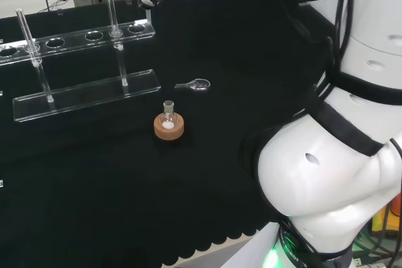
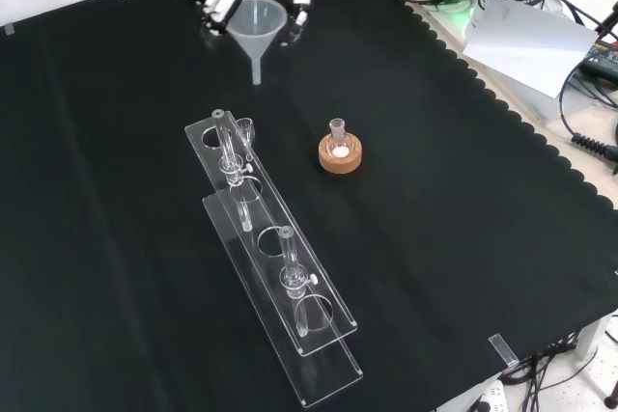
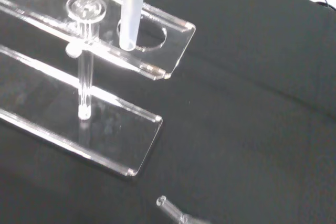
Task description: Put the funnel back on the funnel stand.
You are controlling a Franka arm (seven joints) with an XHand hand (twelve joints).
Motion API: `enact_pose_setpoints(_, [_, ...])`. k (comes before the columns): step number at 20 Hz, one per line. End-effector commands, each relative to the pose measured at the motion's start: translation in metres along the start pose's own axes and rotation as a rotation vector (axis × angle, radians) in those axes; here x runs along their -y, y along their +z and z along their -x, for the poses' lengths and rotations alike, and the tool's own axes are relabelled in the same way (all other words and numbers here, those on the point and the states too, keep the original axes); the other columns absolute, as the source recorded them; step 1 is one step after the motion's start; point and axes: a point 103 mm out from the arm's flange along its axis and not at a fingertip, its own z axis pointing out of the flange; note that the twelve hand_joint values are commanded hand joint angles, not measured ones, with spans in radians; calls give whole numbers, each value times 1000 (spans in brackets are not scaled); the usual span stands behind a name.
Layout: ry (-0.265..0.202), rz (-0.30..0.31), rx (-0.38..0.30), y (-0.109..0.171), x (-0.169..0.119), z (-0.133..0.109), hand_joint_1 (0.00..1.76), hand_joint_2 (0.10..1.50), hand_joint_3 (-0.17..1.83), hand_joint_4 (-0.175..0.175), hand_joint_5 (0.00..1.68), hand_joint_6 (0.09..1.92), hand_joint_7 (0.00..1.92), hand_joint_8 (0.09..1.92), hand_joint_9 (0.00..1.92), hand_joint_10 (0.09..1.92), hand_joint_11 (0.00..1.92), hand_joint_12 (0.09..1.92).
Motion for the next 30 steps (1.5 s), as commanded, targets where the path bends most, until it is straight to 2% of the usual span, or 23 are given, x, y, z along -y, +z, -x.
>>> enact_pose_setpoints(1, [-19,-17,-15,10,-51,18,797,692,638,-4,636,716,712,557,1053,291,701,1225])
enact_pose_setpoints(10, [-45,-26,-25,22,-80,13,798,691,638,-4,638,719,714,559,1051,292,699,1225])
enact_pose_setpoints(19, [-52,-46,-24,40,-90,2,798,691,638,-5,639,720,714,560,1049,294,700,1224])
enact_pose_setpoints(30, [-57,-48,-14,52,-99,1,799,690,638,-5,637,722,714,560,1046,296,701,1224])
